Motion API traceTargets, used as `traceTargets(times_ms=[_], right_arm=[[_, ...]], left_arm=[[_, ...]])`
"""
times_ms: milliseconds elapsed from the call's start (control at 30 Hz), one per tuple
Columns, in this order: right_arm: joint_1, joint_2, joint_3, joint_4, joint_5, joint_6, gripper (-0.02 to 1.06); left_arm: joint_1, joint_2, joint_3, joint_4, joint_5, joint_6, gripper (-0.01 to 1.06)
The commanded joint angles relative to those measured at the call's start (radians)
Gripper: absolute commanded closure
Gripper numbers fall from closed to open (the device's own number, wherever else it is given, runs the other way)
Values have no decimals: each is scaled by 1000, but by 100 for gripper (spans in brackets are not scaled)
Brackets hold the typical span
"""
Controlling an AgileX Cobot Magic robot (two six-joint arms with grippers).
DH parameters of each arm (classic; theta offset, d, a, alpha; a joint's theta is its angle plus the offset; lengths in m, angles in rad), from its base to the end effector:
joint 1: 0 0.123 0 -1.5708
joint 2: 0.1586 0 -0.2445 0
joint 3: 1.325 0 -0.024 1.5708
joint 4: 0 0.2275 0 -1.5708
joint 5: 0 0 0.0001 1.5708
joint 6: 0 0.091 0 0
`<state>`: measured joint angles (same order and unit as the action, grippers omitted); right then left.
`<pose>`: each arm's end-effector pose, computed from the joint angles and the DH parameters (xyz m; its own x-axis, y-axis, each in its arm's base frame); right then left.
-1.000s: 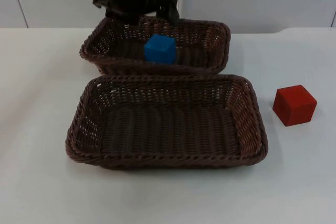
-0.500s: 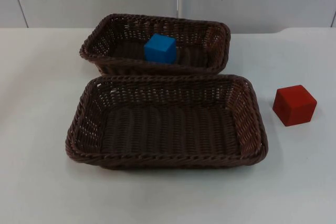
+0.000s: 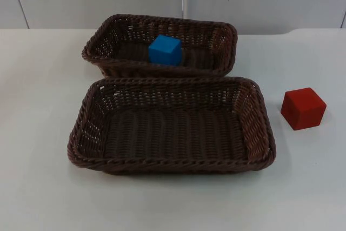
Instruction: Pick up one cube with the left hand and place it into the upper basket. Pick up one cube with the right hand and place it into the lower basket.
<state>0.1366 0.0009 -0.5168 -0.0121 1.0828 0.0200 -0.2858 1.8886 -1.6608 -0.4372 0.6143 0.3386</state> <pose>0.0130 0.0008 0.2686 -0.4590 -0.0486 -0.8871 -0.1202 0.9927 0.0078 0.3848 -0.1363 0.2746 -0.6364 0.1605 -0.7545 0.4346 0.8827 -0.1788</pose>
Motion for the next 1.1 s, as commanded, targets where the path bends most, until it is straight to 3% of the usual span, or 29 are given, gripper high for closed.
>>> traceTargets(times_ms=[0,367,1067], right_arm=[[-2,-1,1,-2,-3,-9,-1],[-2,-1,1,-2,-3,-9,-1],[-2,-1,1,-2,-3,-12,-1]], left_arm=[[-3,-49,66,17,-46,-7,20],[-3,-187,343,19,-187,-7,20],[-3,-474,640,59,-254,-7,20]])
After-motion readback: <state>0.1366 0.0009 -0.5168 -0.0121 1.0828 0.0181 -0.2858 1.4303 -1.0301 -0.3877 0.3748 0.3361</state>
